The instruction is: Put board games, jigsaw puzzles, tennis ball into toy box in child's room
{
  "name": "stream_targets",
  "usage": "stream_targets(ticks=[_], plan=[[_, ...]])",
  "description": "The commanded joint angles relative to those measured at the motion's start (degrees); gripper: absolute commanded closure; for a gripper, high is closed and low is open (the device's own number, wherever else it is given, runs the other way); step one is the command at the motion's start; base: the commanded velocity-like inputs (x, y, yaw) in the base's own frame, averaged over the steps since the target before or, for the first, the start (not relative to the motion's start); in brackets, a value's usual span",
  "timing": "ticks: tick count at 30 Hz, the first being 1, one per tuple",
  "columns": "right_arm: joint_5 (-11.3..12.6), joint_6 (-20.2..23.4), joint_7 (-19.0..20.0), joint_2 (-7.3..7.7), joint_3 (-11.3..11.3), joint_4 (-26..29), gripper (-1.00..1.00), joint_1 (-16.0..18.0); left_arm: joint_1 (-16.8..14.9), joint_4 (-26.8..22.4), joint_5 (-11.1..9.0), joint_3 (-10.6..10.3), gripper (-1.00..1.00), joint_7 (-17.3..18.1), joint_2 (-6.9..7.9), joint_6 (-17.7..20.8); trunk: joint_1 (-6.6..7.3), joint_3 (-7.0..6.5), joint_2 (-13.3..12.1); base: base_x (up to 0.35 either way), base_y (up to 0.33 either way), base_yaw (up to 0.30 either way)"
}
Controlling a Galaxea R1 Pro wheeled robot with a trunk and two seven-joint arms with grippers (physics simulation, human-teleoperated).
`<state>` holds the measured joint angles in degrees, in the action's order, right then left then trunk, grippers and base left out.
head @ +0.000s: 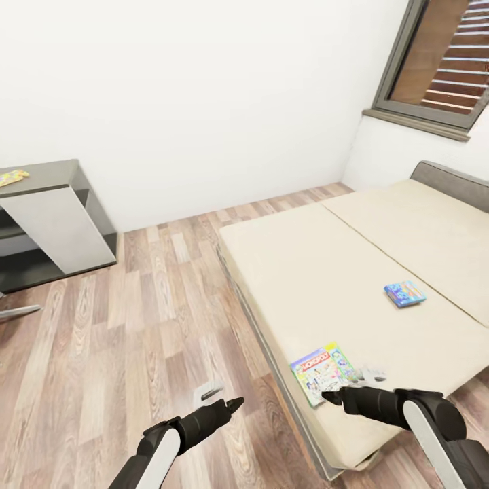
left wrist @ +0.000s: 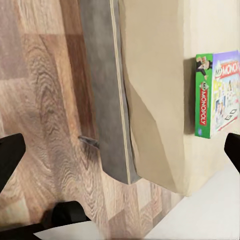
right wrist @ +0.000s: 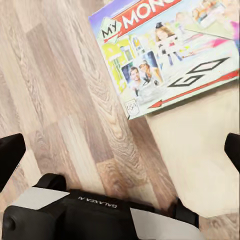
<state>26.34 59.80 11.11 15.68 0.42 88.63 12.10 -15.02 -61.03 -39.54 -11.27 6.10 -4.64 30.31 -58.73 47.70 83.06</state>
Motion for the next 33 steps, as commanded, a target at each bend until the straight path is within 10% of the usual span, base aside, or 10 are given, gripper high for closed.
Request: stream_targets(ticks=[1,11,33], plan=[[-0.4,0.1,0.5,0.03,-1.8,-1.5,-1.00,1.2,0.0,-0.1,-0.2,0.1,-1.00,0.1,-0.01,0.3,0.00,0.04,0.0,0.000,0.000,-0.282],[-3.8,-3.5,0.4,0.28,-8.8,-17.5,-1.00,11.8,0.0,-0.1,-0.5,0.1,-1.00,0.1,-0.01,0.3,0.00,0.04,0.0,0.000,0.000,-0.225],[-6.3,-4.6,0.4,0.69,-10.2,-25.1,-1.00,15.5,0.0,-0.1,-0.6,0.0,-1.00,0.1,-0.01,0.4,0.00,0.04,0.0,0.121,0.089,-0.031]])
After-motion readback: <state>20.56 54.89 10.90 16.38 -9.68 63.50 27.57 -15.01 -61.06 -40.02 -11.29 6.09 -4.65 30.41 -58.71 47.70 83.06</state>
